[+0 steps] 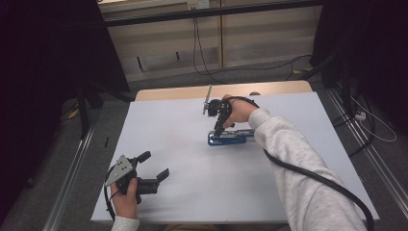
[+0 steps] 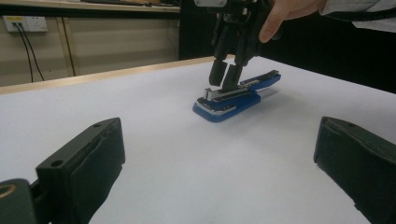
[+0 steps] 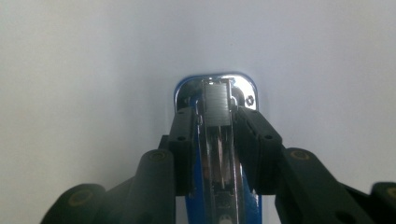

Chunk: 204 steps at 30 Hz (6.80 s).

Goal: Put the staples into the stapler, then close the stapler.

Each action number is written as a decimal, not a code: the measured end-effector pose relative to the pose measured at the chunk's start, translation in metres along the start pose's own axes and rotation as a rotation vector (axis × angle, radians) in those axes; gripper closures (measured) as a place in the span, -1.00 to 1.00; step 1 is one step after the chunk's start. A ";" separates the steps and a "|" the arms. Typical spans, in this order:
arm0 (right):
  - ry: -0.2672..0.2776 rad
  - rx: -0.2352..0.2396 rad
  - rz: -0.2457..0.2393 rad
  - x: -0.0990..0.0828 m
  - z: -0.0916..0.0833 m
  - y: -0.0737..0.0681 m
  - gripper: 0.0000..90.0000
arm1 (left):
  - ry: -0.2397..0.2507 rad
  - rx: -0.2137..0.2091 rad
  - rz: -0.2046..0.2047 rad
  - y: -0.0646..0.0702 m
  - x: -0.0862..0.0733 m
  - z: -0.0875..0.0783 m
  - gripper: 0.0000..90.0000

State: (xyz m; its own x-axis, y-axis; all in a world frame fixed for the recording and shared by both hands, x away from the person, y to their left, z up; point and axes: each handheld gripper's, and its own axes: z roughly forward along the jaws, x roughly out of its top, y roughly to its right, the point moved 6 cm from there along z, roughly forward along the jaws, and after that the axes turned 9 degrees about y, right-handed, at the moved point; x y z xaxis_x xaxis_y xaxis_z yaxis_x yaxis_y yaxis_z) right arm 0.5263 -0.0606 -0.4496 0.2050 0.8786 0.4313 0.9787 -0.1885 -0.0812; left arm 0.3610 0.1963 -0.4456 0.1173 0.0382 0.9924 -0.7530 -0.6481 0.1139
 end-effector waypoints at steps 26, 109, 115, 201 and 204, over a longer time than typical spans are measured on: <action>0.332 -0.147 0.272 -0.073 -0.040 -0.001 -0.64 | -0.120 -0.043 -0.053 0.005 0.001 0.031 -0.96; 0.395 -0.494 0.581 -0.207 -0.045 -0.036 1.00 | -0.463 0.069 -0.075 -0.001 -0.047 0.185 0.91; 0.429 -0.490 0.598 -0.208 -0.043 -0.033 1.00 | -0.489 0.066 -0.083 0.000 -0.051 0.190 0.94; 0.603 -0.389 0.570 -0.197 -0.061 -0.107 -0.70 | -0.392 0.064 -0.114 -0.012 -0.010 0.103 -0.78; 0.604 -0.386 0.567 -0.197 -0.060 -0.110 -0.70 | -0.388 0.067 -0.104 -0.013 -0.009 0.098 -0.78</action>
State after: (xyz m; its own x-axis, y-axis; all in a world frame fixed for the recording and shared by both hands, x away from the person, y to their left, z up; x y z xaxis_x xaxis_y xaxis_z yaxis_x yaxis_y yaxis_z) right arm 0.3775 -0.2399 -0.4716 0.5081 0.2511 0.8239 0.6391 -0.7512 -0.1652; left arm 0.4331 0.1294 -0.4603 0.4355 -0.1758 0.8829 -0.6823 -0.7042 0.1963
